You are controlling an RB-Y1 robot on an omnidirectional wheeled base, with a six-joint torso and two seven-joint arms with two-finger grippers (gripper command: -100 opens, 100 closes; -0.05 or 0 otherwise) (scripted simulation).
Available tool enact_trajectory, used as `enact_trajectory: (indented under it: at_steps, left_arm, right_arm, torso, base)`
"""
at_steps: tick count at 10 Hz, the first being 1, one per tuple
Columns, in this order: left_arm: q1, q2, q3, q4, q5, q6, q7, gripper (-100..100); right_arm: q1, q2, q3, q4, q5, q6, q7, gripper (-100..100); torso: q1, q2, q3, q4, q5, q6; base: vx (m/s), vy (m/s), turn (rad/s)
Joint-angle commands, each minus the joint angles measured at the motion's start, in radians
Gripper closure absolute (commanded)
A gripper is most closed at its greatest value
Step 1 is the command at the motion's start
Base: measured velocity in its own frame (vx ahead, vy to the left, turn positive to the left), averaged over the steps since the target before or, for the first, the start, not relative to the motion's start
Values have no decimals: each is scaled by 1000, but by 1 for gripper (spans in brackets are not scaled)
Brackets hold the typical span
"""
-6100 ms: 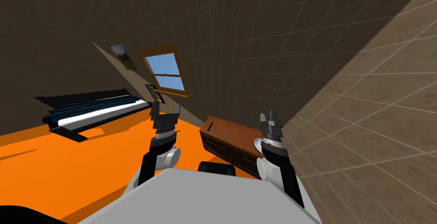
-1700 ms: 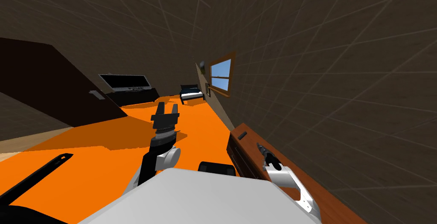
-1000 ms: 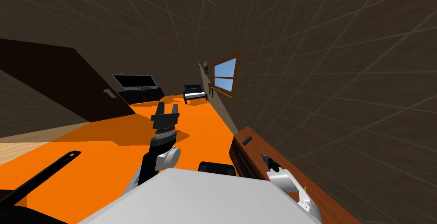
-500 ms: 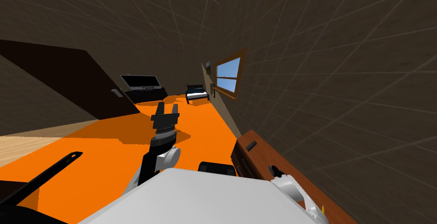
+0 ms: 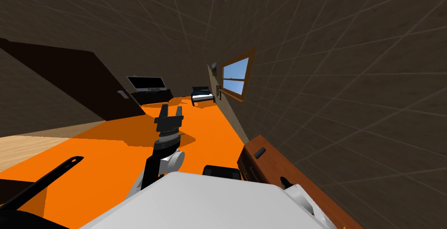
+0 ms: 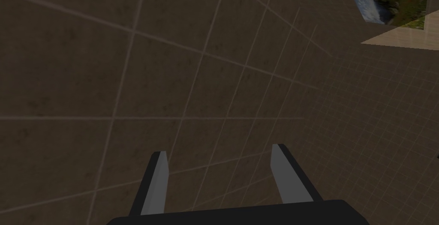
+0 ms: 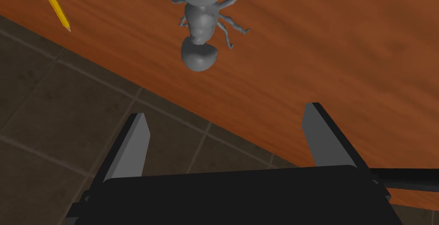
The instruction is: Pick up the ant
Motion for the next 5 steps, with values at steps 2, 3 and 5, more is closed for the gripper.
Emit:
enact_trajectory:
  at_steps: [2,3,5]
  left_arm:
    - [0,0,0,0,0,0,0,0]
    - [0,0,0,0,0,0,0,0]
    - [0,0,0,0,0,0,0,0]
  right_arm:
    - [1,-12,33,71,13,54,-14,-100]
    - [4,-11,45,90,17,68,-19,-100]
    - [15,7,71,125,16,87,-26,-100]
  torso:
    - [0,0,0,0,0,0]
    - [0,-1,-1,0,0,0]
    - [0,-1,0,0,0,0]
  base:
    - [72,30,41]
    - [76,23,34]
    - [65,12,19]
